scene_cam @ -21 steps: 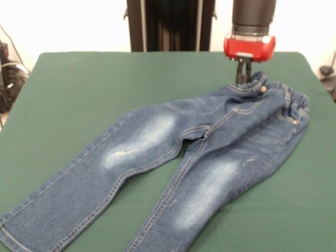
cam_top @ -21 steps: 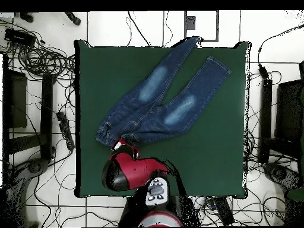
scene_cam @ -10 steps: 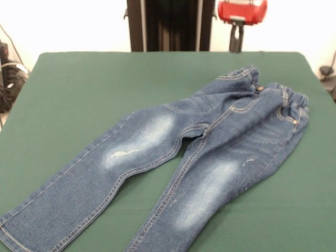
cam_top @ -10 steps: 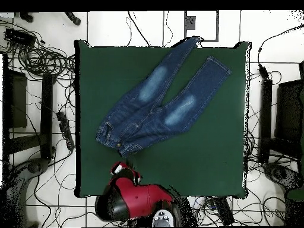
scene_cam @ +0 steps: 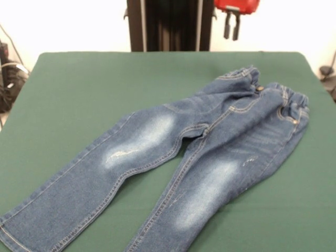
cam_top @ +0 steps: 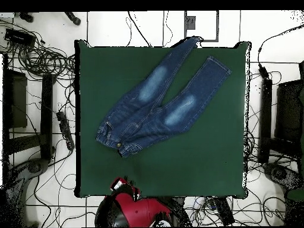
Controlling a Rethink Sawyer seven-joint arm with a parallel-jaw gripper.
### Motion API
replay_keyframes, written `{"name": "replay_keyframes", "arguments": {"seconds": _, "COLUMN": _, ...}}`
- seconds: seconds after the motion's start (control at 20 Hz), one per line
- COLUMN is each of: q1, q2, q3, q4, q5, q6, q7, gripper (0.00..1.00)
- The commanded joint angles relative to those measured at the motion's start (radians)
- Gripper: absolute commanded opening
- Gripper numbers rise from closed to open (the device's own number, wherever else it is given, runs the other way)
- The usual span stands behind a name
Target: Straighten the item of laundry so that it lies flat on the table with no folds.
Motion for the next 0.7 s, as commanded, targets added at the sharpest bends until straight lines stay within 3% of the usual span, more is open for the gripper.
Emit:
{"name": "replay_keyframes", "arguments": {"seconds": 0.05, "q1": 0.122, "q2": 0.063, "q3": -0.019, "q4": -0.027, "q5": 0.077, "q6": -0.072, "q7": 0.136, "gripper": 1.0}}
{"name": "replay_keyframes", "arguments": {"seconds": 0.5, "q1": 0.123, "q2": 0.05, "q3": -0.05, "q4": -0.091, "q5": 0.058, "q6": -0.048, "q7": 0.096, "gripper": 1.0}}
{"name": "replay_keyframes", "arguments": {"seconds": 0.7, "q1": 0.114, "q2": 0.074, "q3": -0.035, "q4": -0.155, "q5": 0.09, "q6": -0.021, "q7": 0.099, "gripper": 1.0}}
